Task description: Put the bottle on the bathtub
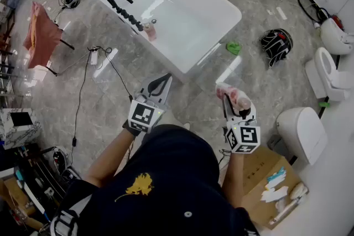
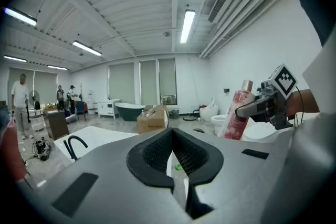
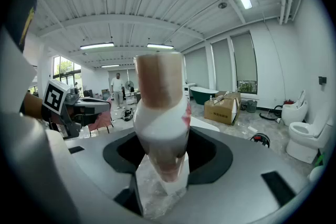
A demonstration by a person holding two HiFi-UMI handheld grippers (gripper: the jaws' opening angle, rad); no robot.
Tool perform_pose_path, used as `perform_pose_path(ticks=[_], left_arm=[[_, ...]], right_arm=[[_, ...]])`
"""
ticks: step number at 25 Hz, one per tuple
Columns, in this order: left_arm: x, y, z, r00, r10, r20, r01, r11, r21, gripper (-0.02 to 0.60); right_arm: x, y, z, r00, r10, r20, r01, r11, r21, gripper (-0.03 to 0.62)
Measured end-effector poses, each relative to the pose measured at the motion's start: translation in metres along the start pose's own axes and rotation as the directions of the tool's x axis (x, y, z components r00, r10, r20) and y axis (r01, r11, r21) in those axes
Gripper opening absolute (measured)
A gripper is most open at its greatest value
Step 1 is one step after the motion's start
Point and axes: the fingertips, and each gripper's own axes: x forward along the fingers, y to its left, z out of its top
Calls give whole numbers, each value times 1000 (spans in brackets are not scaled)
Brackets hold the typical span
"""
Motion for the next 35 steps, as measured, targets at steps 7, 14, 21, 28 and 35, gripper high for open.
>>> perform_pose_path(ticks=[7, 14, 21, 28, 35], left_arm=[[-5, -16, 4, 999, -15, 40, 16, 1000, -17, 18], [-8, -13, 8, 998, 6, 58, -6, 1000, 6, 18], [-9, -22, 4, 999, 6, 34, -7, 1000, 15, 18], [-1, -6, -19, 999, 35, -30, -36, 999, -16, 18], [57, 33, -31, 998, 61, -10, -62, 995, -75, 18]], right_arm=[[-27, -1, -10, 999, -31, -16, 31, 999, 19, 219], [-23, 7, -7, 1000, 8, -13, -8, 1000, 18, 219], [-27, -4, -21, 999, 19, -36, -16, 998, 58, 221], [5, -23, -32, 996, 15, -91, -7, 997, 81, 221], [59, -51, -28, 992, -24, -124, 35, 996, 84, 221]])
